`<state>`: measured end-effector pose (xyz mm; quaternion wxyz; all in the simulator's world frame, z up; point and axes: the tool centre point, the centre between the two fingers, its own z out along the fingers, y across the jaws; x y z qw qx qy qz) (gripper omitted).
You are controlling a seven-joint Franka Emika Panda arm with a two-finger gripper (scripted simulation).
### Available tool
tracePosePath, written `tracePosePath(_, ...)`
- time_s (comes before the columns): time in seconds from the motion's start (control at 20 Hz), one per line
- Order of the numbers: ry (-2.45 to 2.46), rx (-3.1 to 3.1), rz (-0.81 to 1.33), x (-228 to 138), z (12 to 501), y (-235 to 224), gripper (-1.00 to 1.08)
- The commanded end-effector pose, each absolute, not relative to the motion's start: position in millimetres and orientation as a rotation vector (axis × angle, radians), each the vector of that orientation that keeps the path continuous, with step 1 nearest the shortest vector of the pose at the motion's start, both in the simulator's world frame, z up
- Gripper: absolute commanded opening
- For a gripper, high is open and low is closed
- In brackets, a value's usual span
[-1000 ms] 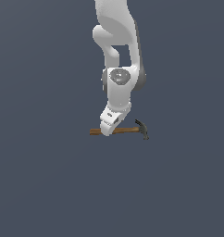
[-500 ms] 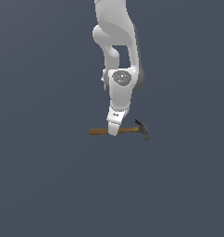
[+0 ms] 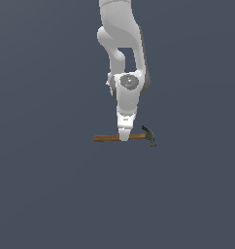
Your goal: Pick up the object and move it to a goal position.
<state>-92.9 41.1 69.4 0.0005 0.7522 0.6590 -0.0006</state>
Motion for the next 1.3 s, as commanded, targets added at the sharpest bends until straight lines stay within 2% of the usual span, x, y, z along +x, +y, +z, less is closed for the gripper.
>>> tracePosePath(0.0, 2.104, 2.333, -0.001, -95.3, 67.9, 42.2, 1.0)
tracePosePath(0.45, 2.121, 2.317, 0.0, -96.9, 64.3, 42.7, 1.0)
tracePosePath(1.25, 2.128, 2.311, -0.001, -98.0, 16.4, 42.9, 1.0)
